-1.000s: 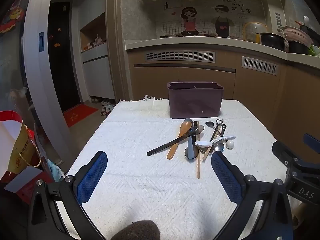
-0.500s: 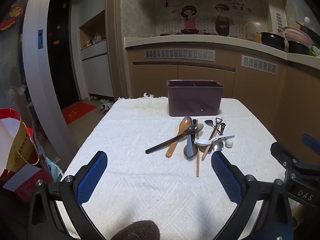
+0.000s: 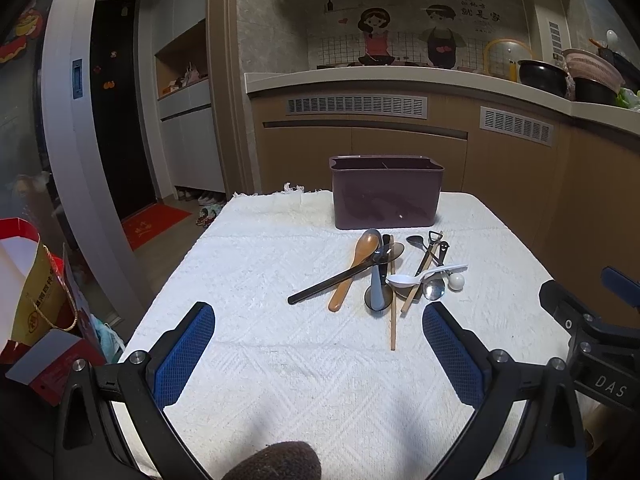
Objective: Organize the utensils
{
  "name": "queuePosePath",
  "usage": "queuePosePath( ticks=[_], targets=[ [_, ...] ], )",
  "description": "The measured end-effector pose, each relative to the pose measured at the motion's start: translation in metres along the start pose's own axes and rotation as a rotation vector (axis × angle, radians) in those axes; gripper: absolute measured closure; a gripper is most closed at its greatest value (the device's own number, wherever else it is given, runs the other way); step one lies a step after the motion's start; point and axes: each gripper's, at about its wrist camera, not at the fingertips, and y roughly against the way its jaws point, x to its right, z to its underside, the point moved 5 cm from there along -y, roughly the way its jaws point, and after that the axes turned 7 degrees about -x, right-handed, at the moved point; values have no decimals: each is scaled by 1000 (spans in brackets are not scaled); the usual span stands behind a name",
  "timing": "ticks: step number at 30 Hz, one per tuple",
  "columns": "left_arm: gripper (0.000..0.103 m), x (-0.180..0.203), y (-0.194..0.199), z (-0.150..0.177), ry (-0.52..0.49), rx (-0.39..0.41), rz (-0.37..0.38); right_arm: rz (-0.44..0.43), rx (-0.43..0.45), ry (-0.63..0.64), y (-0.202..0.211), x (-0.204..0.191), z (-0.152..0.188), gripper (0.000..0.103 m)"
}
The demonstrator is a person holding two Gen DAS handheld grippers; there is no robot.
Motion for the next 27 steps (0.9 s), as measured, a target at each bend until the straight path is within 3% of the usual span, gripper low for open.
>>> queuePosePath(
  ticks=[27],
  targets=[
    [0,0,0,0,1,2,0,-10,-4,3,3,-5,2,0]
  ],
)
